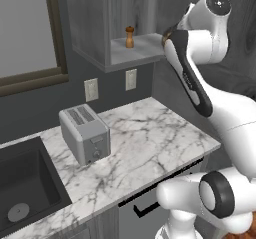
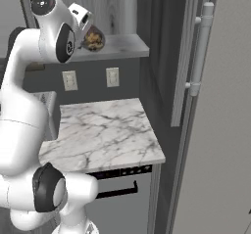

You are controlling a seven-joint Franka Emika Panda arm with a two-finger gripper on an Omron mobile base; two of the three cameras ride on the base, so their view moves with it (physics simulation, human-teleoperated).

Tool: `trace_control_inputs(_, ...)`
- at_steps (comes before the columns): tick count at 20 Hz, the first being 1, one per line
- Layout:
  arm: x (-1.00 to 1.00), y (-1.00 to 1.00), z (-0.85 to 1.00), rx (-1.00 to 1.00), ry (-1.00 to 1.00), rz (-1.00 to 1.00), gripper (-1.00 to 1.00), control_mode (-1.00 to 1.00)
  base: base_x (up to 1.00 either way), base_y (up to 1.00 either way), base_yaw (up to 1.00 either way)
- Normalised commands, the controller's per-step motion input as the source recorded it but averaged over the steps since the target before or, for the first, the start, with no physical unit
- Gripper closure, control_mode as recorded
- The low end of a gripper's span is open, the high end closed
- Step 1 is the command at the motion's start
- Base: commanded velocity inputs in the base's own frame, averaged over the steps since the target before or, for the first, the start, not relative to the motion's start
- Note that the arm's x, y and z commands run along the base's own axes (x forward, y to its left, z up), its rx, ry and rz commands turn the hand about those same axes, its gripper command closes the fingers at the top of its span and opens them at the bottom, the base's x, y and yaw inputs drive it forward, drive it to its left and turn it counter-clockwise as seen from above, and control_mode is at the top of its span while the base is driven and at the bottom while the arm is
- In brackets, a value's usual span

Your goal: Pick the jar and jar from the dining table and place them in the open cabinet. Close the cabinet after placing the objects.

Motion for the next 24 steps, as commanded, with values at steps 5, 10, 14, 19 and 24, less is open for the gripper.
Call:
trace_control_inputs(5, 0.57, 0.0, 0.0, -0.01, 0.08, 0.0, 1.0, -1.0, 0.0, 0.0, 0.0)
trace_control_inputs(10, 0.47, 0.0, -0.02, -0.02, 0.03, 0.0, 1.0, -1.0, 0.0, 0.0, 0.0)
trace_control_inputs(14, 0.36, 0.0, -0.1, -0.04, 0.0, 0.0, 1.0, -1.0, 0.0, 0.0, 0.0)
trace_control_inputs(19, 0.24, 0.0, -0.26, -0.09, 0.0, 0.0, 1.0, -1.0, 0.0, 0.0, 0.0)
trace_control_inputs(24, 0.17, 0.0, -0.24, -0.07, 0.0, 0.0, 1.0, -1.0, 0.0, 0.0, 0.0)
